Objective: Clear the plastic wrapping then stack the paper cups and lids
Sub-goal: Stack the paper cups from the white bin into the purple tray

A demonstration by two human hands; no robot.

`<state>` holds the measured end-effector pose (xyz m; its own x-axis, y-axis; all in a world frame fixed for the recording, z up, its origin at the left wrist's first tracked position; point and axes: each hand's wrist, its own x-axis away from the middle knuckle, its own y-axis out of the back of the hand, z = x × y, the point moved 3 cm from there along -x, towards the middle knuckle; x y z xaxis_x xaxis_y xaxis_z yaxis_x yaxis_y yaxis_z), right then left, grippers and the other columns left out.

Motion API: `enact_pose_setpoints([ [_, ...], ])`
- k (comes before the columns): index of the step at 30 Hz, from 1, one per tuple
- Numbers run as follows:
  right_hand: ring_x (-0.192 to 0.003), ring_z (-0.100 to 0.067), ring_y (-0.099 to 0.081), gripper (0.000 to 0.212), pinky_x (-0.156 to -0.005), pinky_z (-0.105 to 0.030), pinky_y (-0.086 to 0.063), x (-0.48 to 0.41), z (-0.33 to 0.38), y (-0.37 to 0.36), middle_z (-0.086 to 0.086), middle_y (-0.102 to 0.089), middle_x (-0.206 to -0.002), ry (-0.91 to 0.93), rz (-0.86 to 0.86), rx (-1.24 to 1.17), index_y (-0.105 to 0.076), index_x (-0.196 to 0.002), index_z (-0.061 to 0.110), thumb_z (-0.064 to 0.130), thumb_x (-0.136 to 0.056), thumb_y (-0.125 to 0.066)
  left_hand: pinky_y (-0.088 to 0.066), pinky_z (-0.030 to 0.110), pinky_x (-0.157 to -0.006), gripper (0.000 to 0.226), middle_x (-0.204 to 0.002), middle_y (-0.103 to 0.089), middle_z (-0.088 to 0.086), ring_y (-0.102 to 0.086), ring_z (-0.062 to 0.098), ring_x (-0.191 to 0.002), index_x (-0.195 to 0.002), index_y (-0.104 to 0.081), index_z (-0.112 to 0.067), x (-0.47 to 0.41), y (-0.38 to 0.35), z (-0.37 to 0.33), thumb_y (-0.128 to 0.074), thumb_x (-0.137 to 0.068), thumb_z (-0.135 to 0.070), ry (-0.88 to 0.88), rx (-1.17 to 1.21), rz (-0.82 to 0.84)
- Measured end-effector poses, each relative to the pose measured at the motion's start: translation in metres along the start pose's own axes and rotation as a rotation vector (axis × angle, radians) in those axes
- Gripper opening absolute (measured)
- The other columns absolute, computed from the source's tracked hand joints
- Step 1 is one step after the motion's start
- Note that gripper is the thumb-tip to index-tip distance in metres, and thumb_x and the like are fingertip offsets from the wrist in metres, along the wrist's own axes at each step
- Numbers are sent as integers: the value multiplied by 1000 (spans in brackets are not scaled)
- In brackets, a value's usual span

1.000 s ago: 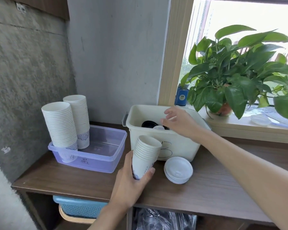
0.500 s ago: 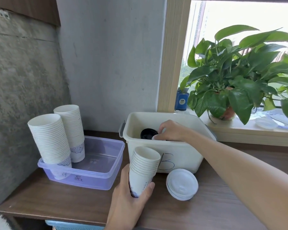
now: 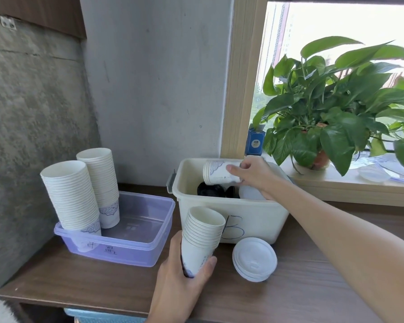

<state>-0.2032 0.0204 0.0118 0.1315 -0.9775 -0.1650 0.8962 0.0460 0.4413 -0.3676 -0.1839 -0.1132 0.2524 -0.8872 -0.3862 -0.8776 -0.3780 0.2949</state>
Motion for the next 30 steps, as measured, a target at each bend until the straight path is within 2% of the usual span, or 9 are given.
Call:
enact_pose_setpoints([
  [2,-74,-16,-49,35,-78,-37,-50,2,-1,2,-1,-46,-78,15,-1,38,-45,-84,15,26,-80,-78,-45,6,-74,60,-105,-66,-27,-64,-1,-96,-124,-47,-36,0,0,0,-81,-76,-26,1,-3,4],
  [4,-77,-18,-48,47,-75,-32,-44,3,-2,0,-2,-49,-84,14,84,54,-42,-107,16,23,-78,-79,-45,5,-73,60,-105,-66,-27,-64,0,-96,-125,-48,-33,0,0,0,-81,-76,-24,2,-5,7],
  [6,-79,-16,-50,53,-71,-28,-42,4,-3,-4,0,-51,-87,36,144,141,-42,-115,18,24,-77,-79,-45,5,-72,59,-104,-66,-27,-65,-1,-95,-124,-48,-31,0,-1,-1,-81,-76,-24,4,-7,10],
  [11,-74,-13,-50,49,-60,-24,-38,0,-10,-14,4,-52,-83,45,215,376,-53,-110,16,30,-73,-81,-45,4,-72,60,-103,-66,-29,-64,-3,-94,-124,-47,-34,0,-1,-2,-81,-76,-22,6,-5,5],
  [16,-82,-17,-49,43,-65,-31,-39,2,-8,-16,0,-51,-99,76,239,557,-48,-100,19,29,-73,-80,-45,5,-73,60,-104,-65,-29,-64,-3,-95,-125,-47,-32,-1,-1,0,-81,-76,-24,9,-3,8],
  [22,-89,-18,-57,66,-76,-33,-50,13,15,-4,-4,-50,-126,184,132,293,-32,-133,29,22,-81,-72,-45,6,-75,60,-105,-64,-31,-63,-4,-97,-125,-46,-37,0,0,1,-80,-77,-28,19,10,6],
  [24,-89,-15,-52,80,-71,-26,-44,25,28,0,-3,-48,-119,240,91,221,-21,-143,34,20,-81,-70,-45,8,-76,58,-108,-62,-32,-61,-5,-100,-124,-44,-40,1,0,0,-79,-78,-32,18,7,7],
  [26,-97,-19,-53,91,-76,-24,-45,40,39,3,-4,-51,-124,281,76,94,-12,-146,41,17,-80,-70,-45,10,-76,58,-109,-61,-32,-61,-4,-100,-125,-44,-41,1,1,-1,-78,-79,-35,11,0,9],
  [30,-87,-20,-60,84,-60,-11,-47,78,50,3,-5,-61,-104,296,24,-71,-20,-140,46,12,-81,-68,-45,9,-74,55,-107,-62,-31,-62,-3,-98,-125,-45,-40,2,1,-3,-76,-81,-38,12,3,7],
])
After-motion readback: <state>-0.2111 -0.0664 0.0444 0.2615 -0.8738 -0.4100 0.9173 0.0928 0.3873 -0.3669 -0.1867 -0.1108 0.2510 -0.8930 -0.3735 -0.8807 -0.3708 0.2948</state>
